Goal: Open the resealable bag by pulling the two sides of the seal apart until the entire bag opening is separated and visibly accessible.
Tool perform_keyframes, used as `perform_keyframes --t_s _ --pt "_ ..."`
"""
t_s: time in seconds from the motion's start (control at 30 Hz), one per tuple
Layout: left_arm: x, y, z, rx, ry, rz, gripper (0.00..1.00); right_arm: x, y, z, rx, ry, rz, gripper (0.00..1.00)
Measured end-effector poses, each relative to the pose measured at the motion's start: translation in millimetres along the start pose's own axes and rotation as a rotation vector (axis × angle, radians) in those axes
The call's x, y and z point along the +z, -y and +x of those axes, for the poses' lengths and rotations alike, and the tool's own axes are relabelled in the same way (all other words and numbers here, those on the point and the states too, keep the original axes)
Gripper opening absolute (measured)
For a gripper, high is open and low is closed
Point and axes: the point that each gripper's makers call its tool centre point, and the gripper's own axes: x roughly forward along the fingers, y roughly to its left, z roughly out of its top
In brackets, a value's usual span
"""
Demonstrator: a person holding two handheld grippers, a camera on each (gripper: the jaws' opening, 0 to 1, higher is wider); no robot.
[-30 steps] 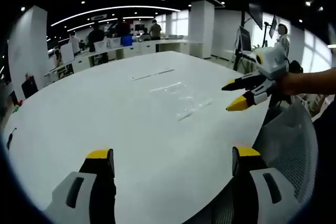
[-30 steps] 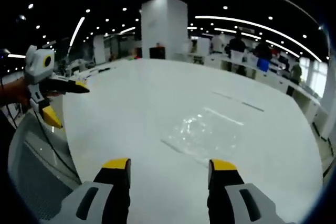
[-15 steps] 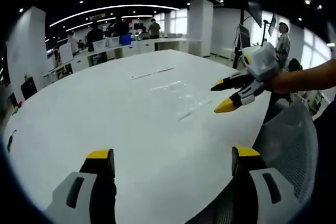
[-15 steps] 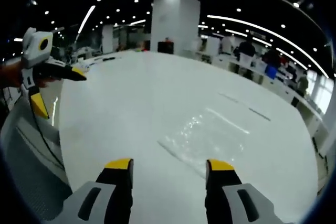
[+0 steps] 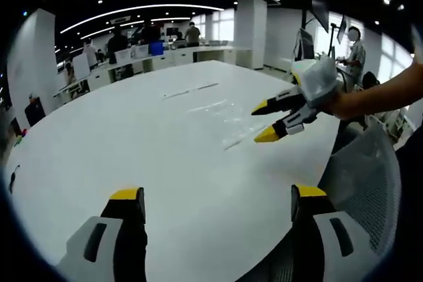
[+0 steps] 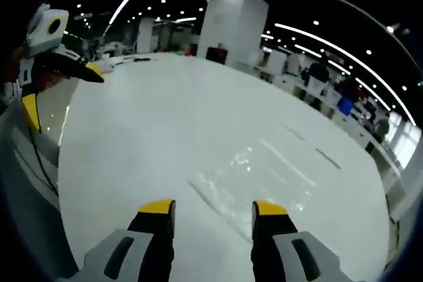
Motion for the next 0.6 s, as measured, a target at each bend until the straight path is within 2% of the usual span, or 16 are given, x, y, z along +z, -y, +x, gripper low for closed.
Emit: perform_keyframes --t_s 0.23,0.4,0.6 --pt "-5.6 -2.2 3 0.001 -0.023 0.006 0.89 -2.0 4 15 -0.039 -0.049 -0.132 0.37" --pt "-7.3 -5.0 4 0.007 -0.039 0.019 0.89 -5.0 6 23 -0.053 -0.069 -0.177 0.31" --pt "-5.7 -9.1 6 0.011 -0.038 0.011 0.89 -12.2 8 33 -0.076 -0.095 -0.23 0.3"
